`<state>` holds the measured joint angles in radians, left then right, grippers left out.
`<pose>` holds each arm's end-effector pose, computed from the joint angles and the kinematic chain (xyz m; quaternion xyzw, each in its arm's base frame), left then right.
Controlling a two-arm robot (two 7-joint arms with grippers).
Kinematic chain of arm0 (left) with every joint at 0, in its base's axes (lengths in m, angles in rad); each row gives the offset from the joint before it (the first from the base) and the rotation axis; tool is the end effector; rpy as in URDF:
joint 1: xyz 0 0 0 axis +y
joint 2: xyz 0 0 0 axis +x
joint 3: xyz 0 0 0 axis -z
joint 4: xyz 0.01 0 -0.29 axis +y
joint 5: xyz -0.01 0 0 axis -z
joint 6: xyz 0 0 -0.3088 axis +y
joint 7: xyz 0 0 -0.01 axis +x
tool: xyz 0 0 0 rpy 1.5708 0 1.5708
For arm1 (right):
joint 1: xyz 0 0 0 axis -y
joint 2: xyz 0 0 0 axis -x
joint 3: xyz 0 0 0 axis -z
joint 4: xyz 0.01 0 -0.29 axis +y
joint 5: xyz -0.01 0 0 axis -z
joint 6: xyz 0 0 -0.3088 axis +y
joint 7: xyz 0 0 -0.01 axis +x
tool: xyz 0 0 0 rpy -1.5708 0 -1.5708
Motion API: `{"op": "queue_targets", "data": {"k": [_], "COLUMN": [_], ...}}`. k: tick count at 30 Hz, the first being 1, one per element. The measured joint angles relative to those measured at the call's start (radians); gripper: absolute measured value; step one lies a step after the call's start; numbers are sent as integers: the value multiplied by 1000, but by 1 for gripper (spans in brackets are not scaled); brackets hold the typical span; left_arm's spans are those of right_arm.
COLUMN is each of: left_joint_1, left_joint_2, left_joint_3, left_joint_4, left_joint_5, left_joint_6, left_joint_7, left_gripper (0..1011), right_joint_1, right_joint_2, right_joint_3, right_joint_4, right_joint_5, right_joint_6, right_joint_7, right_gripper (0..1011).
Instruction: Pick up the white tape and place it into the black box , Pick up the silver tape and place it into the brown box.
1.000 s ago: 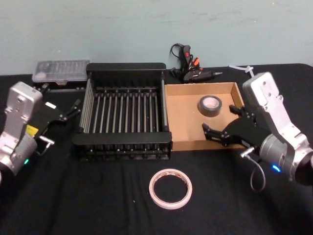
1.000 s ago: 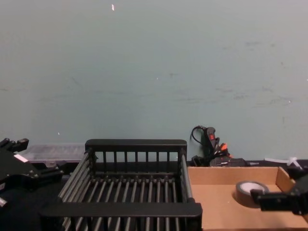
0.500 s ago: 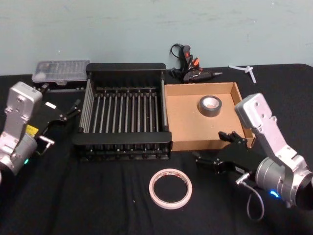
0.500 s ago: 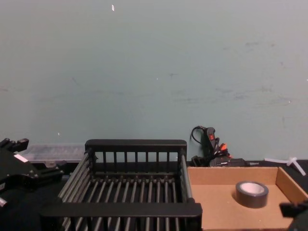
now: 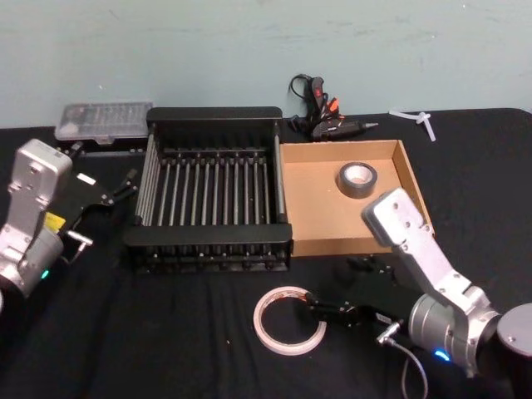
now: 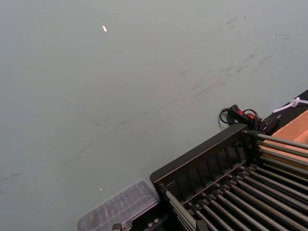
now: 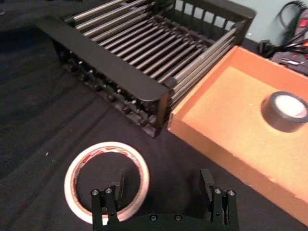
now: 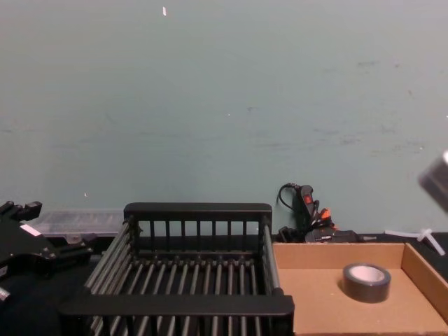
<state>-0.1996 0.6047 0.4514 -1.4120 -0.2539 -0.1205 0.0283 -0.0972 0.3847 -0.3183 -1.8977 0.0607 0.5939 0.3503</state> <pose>0.3581 0.0827 -0.3022 0.1415 -0.1325 0.5799 0.7913 0.2761 0.0156 -0.2532 -0.2640 0.0742 -0.4216 0.8643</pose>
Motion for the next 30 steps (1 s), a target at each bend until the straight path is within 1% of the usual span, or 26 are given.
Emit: {"op": "queue_targets", "data": {"k": [1, 3, 11, 21, 30], "left_joint_1": [0, 0, 0, 0, 0], "left_joint_2": [0, 0, 0, 0, 0], "left_joint_3": [0, 0, 0, 0, 0], "left_joint_4": [0, 0, 0, 0, 0], "left_joint_5": [0, 0, 0, 0, 0], "left_joint_6": [0, 0, 0, 0, 0], "left_joint_7": [0, 0, 0, 0, 0], "left_gripper": [1001, 1001, 1001, 1001, 1001], "right_joint_1": [0, 4, 11, 19, 31], "right_joint_2": [0, -7, -24, -40, -50], "right_joint_3": [0, -13, -31, -41, -50], "right_joint_4": [0, 6, 23, 47, 69], "right_joint_5": [0, -8, -22, -38, -59], "right_joint_6": [0, 7, 22, 33, 29], "right_joint_7": [0, 4, 13, 20, 23], "right_gripper": [1002, 1003, 1002, 1002, 1002]}}
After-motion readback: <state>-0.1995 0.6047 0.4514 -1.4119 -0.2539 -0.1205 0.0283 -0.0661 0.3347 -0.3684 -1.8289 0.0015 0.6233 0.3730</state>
